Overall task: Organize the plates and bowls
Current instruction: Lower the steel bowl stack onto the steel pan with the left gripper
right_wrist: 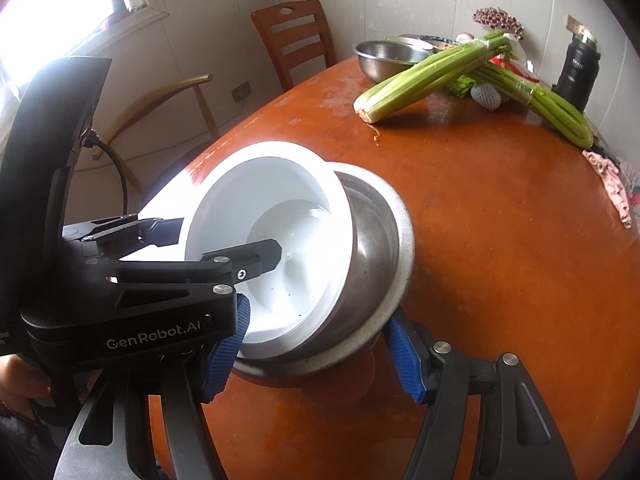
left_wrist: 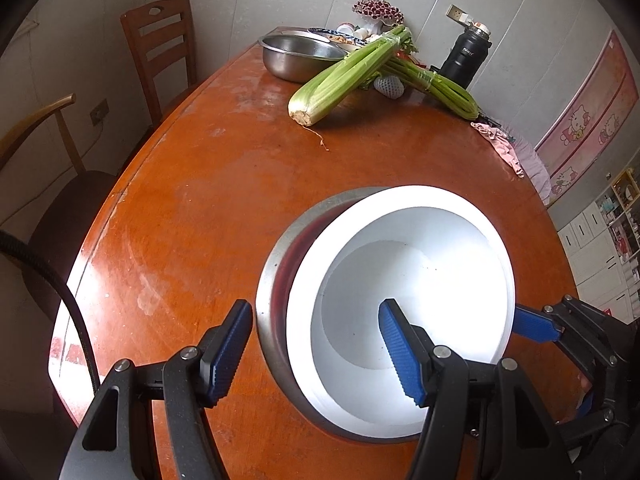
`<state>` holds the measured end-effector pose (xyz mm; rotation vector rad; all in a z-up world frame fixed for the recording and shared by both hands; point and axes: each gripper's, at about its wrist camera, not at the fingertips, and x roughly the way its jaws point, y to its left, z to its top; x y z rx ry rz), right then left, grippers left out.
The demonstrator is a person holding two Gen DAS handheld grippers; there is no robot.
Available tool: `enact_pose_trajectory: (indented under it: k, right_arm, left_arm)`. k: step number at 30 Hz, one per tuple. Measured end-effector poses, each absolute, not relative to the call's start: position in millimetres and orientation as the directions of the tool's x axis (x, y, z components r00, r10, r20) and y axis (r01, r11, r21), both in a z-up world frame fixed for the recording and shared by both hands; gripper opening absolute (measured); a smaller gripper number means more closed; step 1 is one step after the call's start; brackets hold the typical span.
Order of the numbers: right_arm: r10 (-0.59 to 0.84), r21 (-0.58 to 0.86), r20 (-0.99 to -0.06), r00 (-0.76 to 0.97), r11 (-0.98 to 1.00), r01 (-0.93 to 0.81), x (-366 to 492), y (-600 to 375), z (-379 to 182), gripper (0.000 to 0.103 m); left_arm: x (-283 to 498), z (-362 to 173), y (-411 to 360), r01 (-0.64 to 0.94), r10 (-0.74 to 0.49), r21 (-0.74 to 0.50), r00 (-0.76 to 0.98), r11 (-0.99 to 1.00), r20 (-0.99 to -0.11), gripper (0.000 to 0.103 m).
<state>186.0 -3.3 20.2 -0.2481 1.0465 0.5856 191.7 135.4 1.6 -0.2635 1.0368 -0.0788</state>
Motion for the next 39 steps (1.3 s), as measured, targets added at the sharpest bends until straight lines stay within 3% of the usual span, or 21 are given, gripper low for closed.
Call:
enact_pose_trajectory:
  k: [39]
  right_arm:
    - [0.308, 0.031, -0.842, 0.444, 0.848, -0.530, 178, -15, 32, 0.069]
  left_arm:
    - [171, 23, 136, -0.080, -0.118, -0.193, 0.553, 0.978, -0.825, 0.065]
